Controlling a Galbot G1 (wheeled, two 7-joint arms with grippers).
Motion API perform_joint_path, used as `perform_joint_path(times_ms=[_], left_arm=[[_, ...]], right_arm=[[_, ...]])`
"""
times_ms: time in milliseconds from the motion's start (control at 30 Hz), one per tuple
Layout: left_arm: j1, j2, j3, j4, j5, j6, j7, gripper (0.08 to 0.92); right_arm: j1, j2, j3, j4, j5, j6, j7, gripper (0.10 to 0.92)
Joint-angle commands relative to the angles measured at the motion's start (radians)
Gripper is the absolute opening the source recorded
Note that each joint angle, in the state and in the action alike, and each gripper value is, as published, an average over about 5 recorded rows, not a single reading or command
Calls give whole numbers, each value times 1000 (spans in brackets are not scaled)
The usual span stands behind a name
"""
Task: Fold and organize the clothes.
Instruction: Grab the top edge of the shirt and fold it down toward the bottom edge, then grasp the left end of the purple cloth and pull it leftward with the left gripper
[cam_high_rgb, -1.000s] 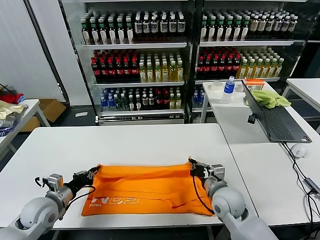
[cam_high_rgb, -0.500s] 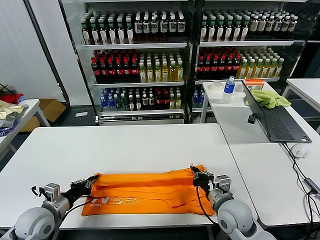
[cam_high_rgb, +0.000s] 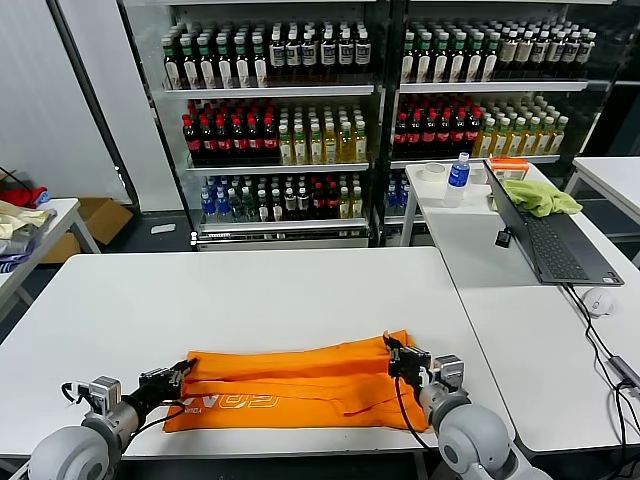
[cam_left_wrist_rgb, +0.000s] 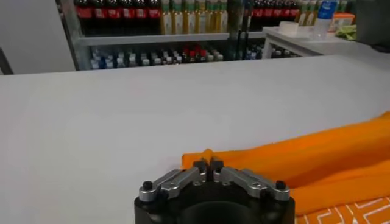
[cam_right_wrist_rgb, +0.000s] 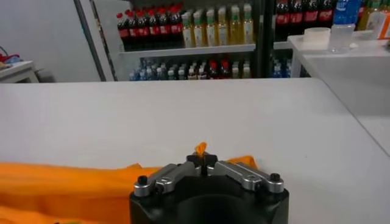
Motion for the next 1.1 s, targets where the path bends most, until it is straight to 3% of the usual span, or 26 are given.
perform_joint_path(times_ms=[33, 433, 633, 767, 1100], left_arm=[[7, -5, -26, -31, 17, -7, -40, 265], [69, -70, -20, -167, -22, 79, -275, 594], [78, -118, -7, -151, -54, 46, -325, 763], [77, -148, 15, -140, -50, 12, -325, 817], [41, -191, 41, -88, -30, -40, -333, 823]], right_arm=[[-63, -15, 21, 66, -17, -11, -4, 297], [-224, 4, 85, 207, -92, -14, -4, 634], [-265, 11, 97, 234, -110, -11, 0, 796], [-274, 11, 101, 235, -115, -9, 3, 821], [-281, 9, 110, 231, -129, 9, 4, 823]])
